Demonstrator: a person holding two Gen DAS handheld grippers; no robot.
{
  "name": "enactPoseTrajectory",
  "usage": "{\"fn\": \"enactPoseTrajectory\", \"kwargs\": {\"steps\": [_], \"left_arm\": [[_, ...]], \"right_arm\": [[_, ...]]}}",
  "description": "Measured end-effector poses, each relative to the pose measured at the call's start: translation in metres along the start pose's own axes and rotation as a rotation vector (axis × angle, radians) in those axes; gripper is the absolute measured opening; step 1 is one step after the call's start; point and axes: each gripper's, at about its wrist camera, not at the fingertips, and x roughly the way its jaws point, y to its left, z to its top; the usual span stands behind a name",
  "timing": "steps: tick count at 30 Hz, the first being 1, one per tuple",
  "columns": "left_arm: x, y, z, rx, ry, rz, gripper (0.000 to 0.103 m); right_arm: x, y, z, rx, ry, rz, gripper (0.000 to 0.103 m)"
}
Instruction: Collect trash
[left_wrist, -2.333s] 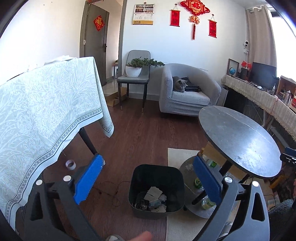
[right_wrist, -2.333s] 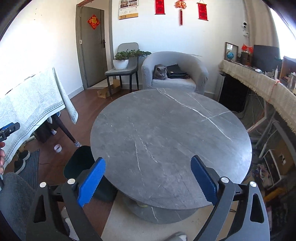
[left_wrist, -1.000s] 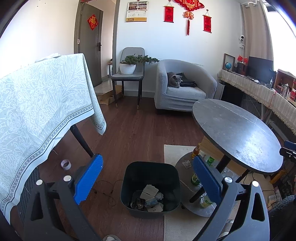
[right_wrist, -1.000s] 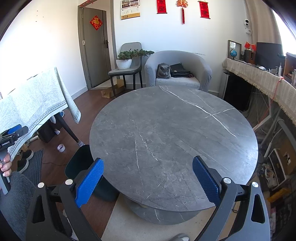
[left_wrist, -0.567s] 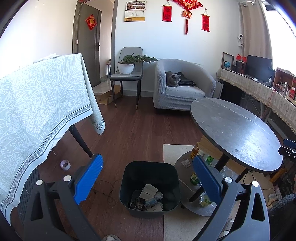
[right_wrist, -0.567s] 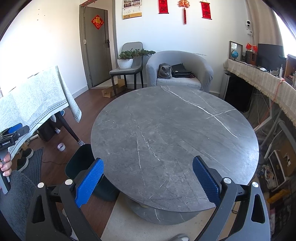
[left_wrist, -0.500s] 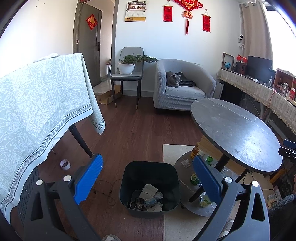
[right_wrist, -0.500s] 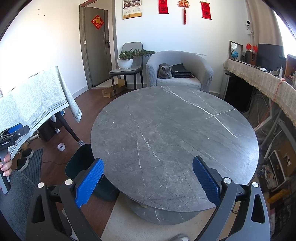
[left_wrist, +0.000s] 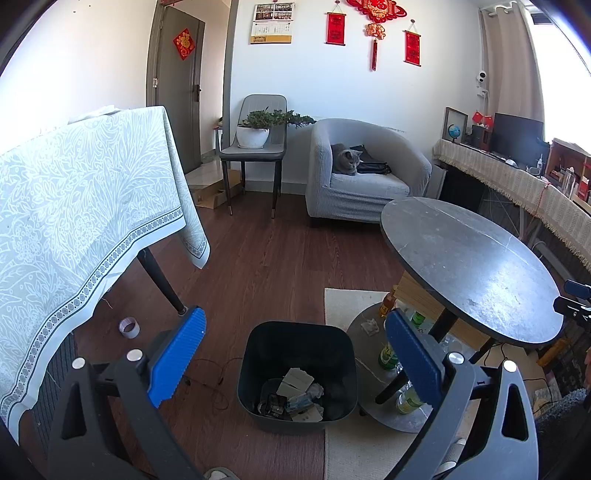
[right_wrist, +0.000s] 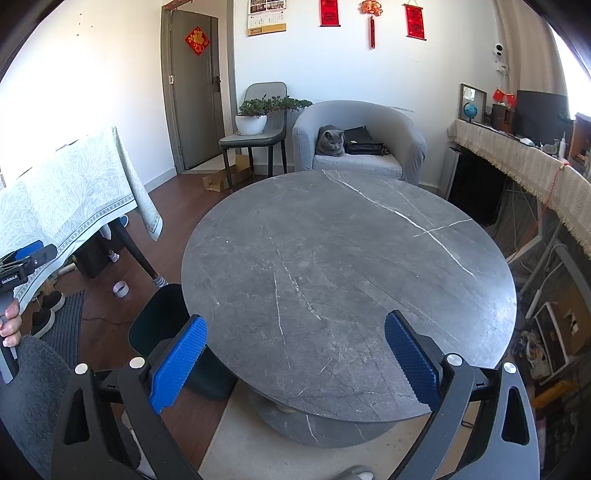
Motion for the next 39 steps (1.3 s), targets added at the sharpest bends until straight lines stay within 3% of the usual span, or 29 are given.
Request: {"fn": "enactPoseTrajectory", "kwargs": {"steps": [39], "left_arm": [[-0.0007,-0.0026,-0.0001,0.011,-0.001,0.004,0.1]], "right_arm": [[0.0041,-0.0001,-0.0026,-0.013,0.014,0.001,0.098]]}}
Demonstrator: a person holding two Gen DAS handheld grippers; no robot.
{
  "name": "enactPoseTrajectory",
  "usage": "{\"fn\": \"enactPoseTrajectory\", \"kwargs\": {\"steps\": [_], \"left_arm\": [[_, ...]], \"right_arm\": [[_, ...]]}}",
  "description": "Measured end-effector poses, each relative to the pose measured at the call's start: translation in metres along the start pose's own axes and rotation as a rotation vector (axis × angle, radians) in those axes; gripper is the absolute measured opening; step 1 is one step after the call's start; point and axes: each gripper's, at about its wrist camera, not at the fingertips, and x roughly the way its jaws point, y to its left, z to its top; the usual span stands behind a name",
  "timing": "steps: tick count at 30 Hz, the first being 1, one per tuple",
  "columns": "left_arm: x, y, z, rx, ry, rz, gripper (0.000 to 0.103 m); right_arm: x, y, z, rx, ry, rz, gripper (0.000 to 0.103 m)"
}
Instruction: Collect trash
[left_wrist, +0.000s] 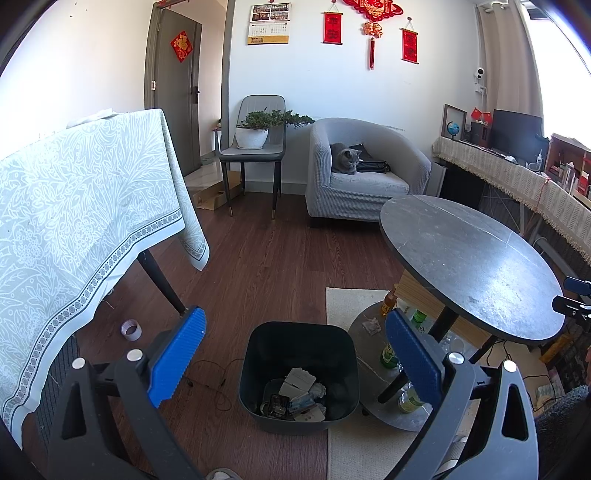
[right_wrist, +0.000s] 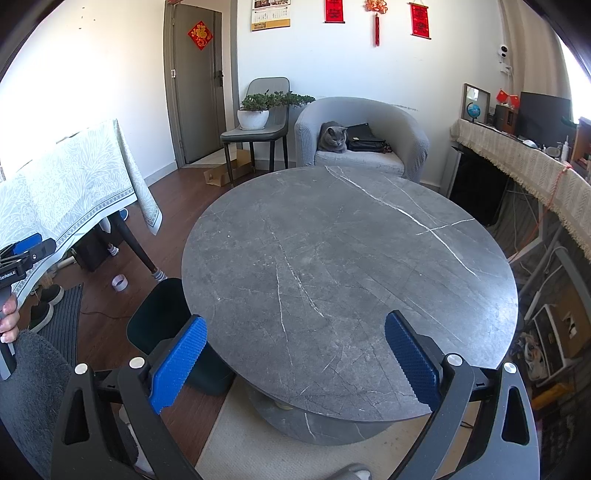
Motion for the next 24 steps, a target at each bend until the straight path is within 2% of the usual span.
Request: {"fn": "enactPoseTrajectory", "kwargs": {"steps": [24], "left_arm": [[0.0026,0.0003,0.0003,0.005,0.01,-0.007,0.1]], "right_arm": [[0.0001,0.0009,0.001,0.0,0.0,-0.001,0.098]]}}
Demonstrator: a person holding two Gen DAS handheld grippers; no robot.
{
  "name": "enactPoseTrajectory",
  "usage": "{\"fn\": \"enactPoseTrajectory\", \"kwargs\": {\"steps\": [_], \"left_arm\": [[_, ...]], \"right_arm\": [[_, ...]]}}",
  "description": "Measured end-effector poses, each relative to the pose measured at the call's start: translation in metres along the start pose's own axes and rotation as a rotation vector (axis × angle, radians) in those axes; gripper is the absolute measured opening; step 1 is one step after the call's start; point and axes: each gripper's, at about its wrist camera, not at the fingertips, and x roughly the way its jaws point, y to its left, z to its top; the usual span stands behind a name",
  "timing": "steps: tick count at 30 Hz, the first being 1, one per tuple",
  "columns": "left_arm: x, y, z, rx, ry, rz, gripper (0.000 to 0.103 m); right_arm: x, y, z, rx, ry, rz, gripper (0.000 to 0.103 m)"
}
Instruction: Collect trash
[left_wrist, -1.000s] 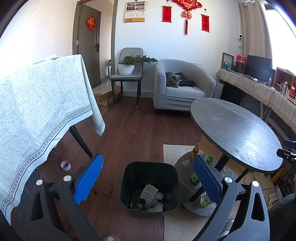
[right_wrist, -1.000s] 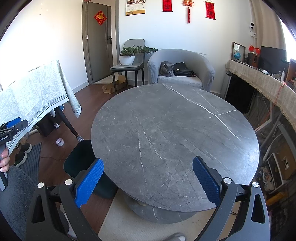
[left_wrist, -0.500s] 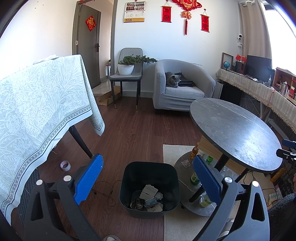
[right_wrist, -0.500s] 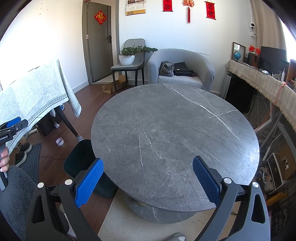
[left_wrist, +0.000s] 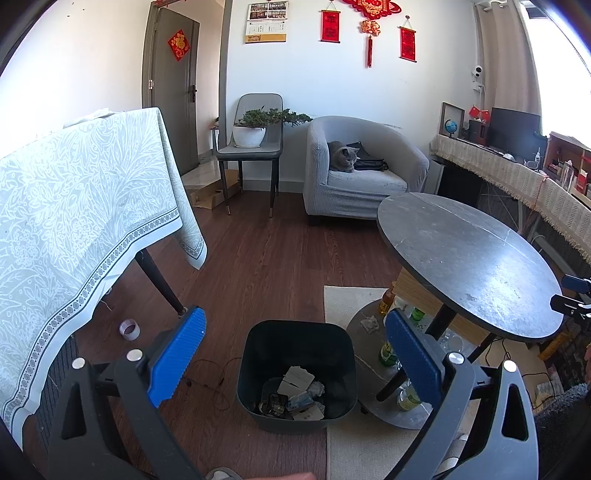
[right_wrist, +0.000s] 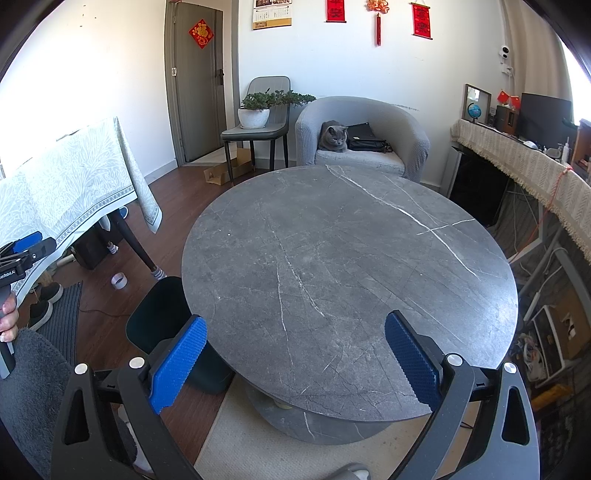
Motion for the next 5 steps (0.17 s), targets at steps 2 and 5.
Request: {"fn": "enactPoseTrajectory", "kwargs": {"steps": [2,5], "left_arm": [[-0.0001,0.0022,0.0008,-0.006,0.0,-0.001,0.1],[0.0008,0.0048,0.0023,-0.008,0.002,0.0,0.1]], "right_arm": [[-0.0002,-0.0001,-0.0002,-0.001,0.0,0.0,0.098],[-0.0002,-0.0001,-0.0001,0.0,0.0,0.0,0.098]]}}
